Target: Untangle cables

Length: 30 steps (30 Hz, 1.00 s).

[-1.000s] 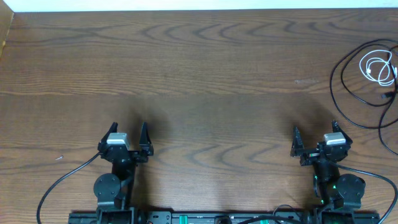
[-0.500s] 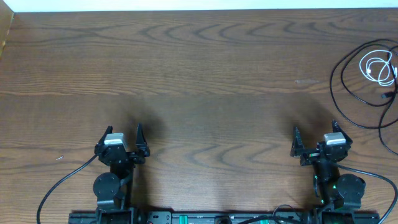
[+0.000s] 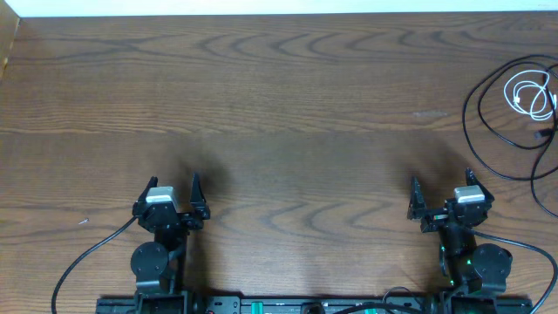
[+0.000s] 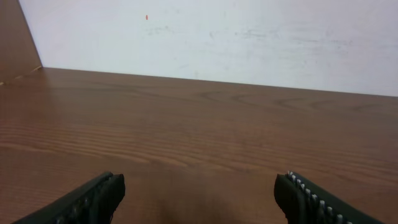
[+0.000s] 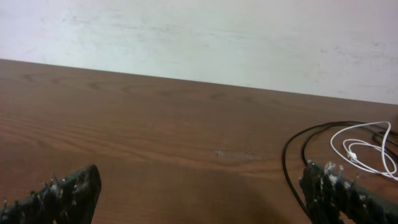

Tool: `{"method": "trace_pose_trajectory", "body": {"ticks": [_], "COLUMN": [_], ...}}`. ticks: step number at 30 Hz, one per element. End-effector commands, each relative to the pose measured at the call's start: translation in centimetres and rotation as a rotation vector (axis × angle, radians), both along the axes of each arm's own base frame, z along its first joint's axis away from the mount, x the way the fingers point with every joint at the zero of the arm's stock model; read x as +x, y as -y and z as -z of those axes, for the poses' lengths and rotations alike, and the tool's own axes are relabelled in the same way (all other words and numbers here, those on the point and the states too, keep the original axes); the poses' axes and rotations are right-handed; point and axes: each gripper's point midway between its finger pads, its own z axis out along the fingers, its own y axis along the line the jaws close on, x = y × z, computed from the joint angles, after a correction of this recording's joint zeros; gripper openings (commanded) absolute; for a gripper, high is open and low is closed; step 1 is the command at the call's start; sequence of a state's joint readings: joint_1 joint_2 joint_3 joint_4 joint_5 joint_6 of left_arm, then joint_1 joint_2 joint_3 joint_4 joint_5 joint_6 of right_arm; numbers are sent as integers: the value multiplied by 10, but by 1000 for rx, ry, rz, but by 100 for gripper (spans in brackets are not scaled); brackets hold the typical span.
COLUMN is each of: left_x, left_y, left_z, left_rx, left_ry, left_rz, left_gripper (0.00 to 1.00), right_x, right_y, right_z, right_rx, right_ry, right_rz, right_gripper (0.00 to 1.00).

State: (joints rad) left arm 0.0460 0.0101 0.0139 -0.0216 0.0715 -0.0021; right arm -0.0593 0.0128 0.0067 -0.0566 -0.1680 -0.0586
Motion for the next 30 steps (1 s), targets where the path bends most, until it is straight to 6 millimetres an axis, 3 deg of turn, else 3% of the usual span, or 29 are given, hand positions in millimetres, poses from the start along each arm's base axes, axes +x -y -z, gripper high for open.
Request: {"method": "trace_pose_trajectory", "body": {"ticks": [1,30], "left_x": [-1,-1], "left_y": [-1,-1], "left_z": [15,15], "left_rx": [6,6], "left_ry": [-51,-51], "left_rz": [-3,-3], "left_gripper": [83,83], "right_x": [-1,-1], "right_y": [-4,-4], "right_z": [1,1], "right_rx": [10,10], "right_ry": [-2,-2], "right_rz": [-18,-18], "right_gripper": [99,99]}}
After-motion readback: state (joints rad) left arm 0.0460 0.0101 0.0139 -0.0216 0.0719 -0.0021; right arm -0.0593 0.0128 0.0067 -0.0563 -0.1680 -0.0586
